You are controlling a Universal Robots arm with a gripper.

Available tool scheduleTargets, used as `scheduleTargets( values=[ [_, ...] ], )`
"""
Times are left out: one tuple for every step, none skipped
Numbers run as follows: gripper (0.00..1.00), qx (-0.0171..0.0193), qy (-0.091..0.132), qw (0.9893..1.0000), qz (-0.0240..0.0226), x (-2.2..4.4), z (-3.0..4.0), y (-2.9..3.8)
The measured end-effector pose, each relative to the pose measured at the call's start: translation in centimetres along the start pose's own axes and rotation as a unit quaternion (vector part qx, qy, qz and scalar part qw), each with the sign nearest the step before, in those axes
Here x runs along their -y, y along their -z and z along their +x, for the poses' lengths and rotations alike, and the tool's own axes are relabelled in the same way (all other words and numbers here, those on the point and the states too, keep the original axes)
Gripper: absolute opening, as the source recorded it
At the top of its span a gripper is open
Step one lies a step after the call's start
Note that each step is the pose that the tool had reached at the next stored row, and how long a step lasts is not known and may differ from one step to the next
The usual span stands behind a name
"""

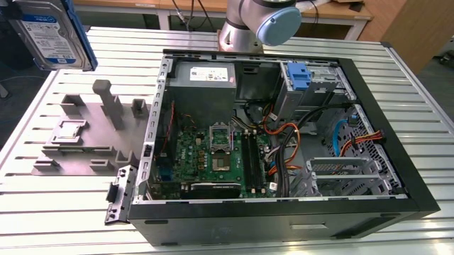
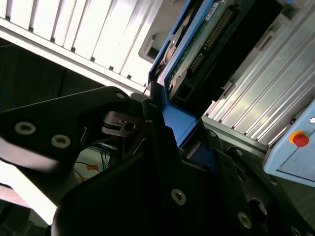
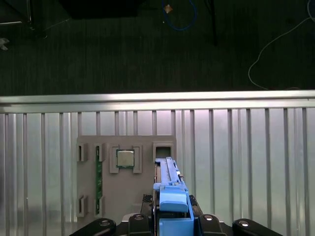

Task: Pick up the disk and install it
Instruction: 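Pick up the disk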

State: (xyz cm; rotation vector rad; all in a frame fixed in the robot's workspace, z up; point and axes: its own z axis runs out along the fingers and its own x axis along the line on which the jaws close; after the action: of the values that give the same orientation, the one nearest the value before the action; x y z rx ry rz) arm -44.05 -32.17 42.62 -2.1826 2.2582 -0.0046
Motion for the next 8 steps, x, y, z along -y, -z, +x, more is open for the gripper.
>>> scheduleTargets(
  values=[
    [0.37, 0.0, 0.0, 1.0, 0.0, 0.0, 0.0, 0.06],
    [0.37, 0.0, 0.0, 1.0, 0.0, 0.0, 0.0, 0.13],
    [0.37, 0.0, 0.0, 1.0, 0.0, 0.0, 0.0, 0.19],
    [0.37, 0.0, 0.0, 1.0, 0.0, 0.0, 0.0, 0.27],
    [0.37, 0.0, 0.0, 1.0, 0.0, 0.0, 0.0, 0.34],
    [0.37, 0.0, 0.0, 1.0, 0.0, 0.0, 0.0, 0.42],
    [0.37, 0.0, 0.0, 1.0, 0.0, 0.0, 0.0, 0.49],
    [0.37, 0.0, 0.0, 1.0, 0.0, 0.0, 0.0, 0.56]
  ],
)
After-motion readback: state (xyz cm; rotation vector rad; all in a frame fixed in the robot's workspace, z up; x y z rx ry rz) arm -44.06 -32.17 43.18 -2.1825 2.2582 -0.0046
